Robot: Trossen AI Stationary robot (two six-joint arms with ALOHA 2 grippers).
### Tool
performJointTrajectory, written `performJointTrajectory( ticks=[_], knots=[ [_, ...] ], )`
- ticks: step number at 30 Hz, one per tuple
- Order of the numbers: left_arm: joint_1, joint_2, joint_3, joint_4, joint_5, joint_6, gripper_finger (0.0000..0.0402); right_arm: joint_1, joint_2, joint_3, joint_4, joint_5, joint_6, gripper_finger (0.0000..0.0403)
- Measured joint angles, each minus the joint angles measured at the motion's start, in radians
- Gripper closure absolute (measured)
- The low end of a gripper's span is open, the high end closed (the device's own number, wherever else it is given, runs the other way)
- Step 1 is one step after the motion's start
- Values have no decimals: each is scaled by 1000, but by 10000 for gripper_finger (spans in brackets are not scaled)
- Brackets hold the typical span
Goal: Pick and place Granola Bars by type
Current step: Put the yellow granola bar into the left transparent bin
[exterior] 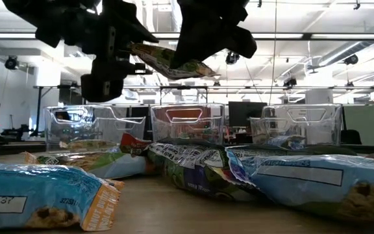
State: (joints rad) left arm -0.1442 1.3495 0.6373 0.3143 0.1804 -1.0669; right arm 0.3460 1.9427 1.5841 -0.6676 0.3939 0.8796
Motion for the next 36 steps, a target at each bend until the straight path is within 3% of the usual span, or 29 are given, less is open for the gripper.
performJointTrajectory(
  ticks=[10, 20, 27, 36],
  knots=[
    [-3, -4, 1, 8, -32, 26, 240, 8, 0, 0, 20, 0, 3, 365],
    [-3, -4, 5, 8, -33, 59, 315, 8, 0, 0, 22, 0, 41, 359],
    [0, -4, 5, -10, -60, 96, 359, 10, -1, 0, 30, 0, 63, 290],
    [45, -71, 4, -141, -202, 152, 365, 12, -44, 0, 28, 11, 62, 199]
  ],
)
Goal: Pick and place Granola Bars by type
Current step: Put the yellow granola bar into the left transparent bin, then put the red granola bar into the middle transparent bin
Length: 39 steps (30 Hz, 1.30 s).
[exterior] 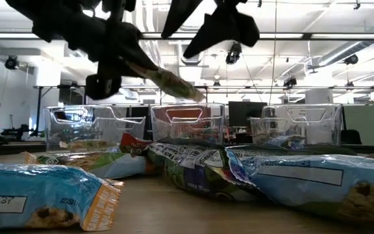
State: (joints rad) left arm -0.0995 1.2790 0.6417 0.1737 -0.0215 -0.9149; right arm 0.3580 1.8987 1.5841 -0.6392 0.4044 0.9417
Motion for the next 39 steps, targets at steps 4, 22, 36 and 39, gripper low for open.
performJointTrajectory(
  ticks=[4, 22, 36, 39],
  knots=[
    [20, -112, 33, -116, -181, 83, 366, 2, -38, 0, 0, 80, -5, 188],
    [404, -297, 135, -789, -759, 486, 367, -7, -66, -7, -90, 177, 16, 186],
    [578, -237, -4, -557, -775, 682, 317, 25, -66, -13, -93, 140, 107, 188],
    [582, -241, -6, -487, -748, 678, 310, 37, -66, -14, -126, 136, 136, 188]
  ],
)
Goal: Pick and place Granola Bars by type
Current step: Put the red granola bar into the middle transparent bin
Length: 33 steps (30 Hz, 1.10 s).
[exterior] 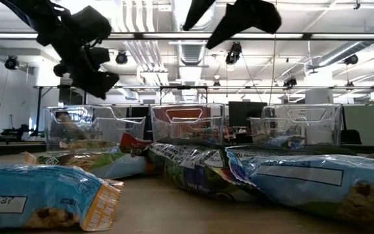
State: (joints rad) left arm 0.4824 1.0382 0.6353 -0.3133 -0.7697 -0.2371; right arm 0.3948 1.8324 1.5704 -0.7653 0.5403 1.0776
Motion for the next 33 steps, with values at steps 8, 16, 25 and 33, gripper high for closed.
performJointTrajectory(
  ticks=[8, 16, 25, 33],
  knots=[
    [-14, 12, 0, 23, 166, -73, 278, 4, -10, 0, -55, 1, 23, 188],
    [-252, -131, 57, -22, 299, -146, 275, -35, -12, -10, -100, -96, 13, 188],
    [-554, -163, 64, 17, 308, -325, 275, -55, -12, -100, -92, -287, -73, 188],
    [-740, -50, 63, 17, 307, -474, 275, 18, -12, -185, 32, -342, -56, 188]
  ],
)
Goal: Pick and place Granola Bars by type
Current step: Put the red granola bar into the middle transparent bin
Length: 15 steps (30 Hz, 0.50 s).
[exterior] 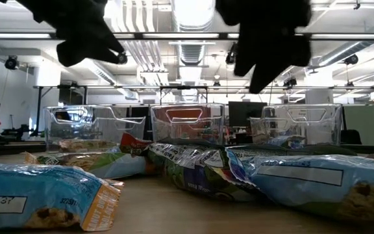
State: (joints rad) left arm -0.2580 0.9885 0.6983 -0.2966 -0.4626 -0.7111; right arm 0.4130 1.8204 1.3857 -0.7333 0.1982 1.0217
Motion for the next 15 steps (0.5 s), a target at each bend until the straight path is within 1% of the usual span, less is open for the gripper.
performJointTrajectory(
  ticks=[3, 8, 11, 15],
  knots=[
    [-62, 41, 0, 0, 0, -29, 275, 53, 11, -11, 42, -1, 55, 189],
    [-133, 93, -1, 1, -1, -56, 275, 141, 63, -15, 43, 2, 102, 188],
    [-150, 111, -1, 7, -2, -57, 275, 181, 104, -15, 74, 1, 102, 188],
    [-152, 122, -1, 9, -2, -58, 275, 204, 172, -3, 85, 2, 105, 188]
  ],
)
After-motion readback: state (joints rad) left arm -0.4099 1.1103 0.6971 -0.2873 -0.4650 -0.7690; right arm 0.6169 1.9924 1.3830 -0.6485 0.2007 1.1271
